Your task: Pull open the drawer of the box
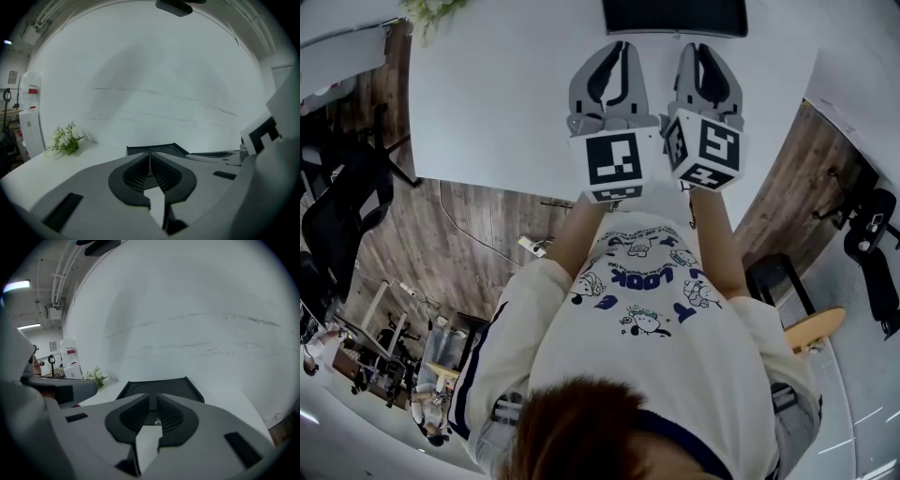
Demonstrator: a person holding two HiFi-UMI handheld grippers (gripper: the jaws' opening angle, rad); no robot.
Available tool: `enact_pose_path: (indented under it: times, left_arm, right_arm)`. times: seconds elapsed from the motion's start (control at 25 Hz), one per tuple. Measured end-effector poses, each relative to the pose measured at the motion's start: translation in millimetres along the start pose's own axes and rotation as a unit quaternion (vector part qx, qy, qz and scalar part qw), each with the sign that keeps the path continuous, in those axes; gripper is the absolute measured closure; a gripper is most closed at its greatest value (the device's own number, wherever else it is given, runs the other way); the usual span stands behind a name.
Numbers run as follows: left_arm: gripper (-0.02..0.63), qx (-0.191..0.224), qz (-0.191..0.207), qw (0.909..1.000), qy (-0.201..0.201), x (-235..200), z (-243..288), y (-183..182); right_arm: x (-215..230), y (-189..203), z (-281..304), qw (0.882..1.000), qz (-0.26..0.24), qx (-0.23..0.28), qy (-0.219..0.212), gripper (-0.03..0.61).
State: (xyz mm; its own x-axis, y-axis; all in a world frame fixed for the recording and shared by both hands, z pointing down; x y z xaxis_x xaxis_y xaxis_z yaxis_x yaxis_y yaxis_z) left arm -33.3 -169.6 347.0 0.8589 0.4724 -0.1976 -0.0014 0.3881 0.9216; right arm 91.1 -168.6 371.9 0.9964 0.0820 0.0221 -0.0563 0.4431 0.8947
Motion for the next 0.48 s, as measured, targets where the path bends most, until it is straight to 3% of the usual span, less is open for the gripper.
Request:
enact_pose_path:
  times: [0.24,0.36,0.48]
  left_arm:
    - [0.589,-0.009,-0.014,0.9999,0.000,-5.1,10.1,8.1]
    - [0.589,-0.014,-0.018,0.9997,0.000,-7.9,15.2,12.0]
    - [0.589,-0.019,-0.023,0.9996,-0.001,-10.2,18.9,16.7]
  right_arm:
    - [-1.2,11.8,10.6,1.000,-0.004,-0.019,0.000,0.528]
    - [-1.3,17.6,17.1,1.000,-0.005,-0.030,-0.001,0.471]
    - [-0.3,22.6,22.5,0.999,-0.008,-0.037,0.000,0.468]
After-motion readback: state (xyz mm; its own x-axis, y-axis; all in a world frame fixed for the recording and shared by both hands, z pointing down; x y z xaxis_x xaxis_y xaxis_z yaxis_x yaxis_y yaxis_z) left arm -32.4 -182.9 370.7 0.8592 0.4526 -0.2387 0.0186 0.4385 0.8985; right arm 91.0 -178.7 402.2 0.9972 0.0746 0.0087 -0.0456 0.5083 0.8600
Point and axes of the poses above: the fingertips, and each gripper's own axes: z forward along the fingers, x to its right, y out of its underside, the point moved 5 cm from there along -z, backward along the fingers, and after that the axes turned 10 degrees about y, right-handed, at the moved point
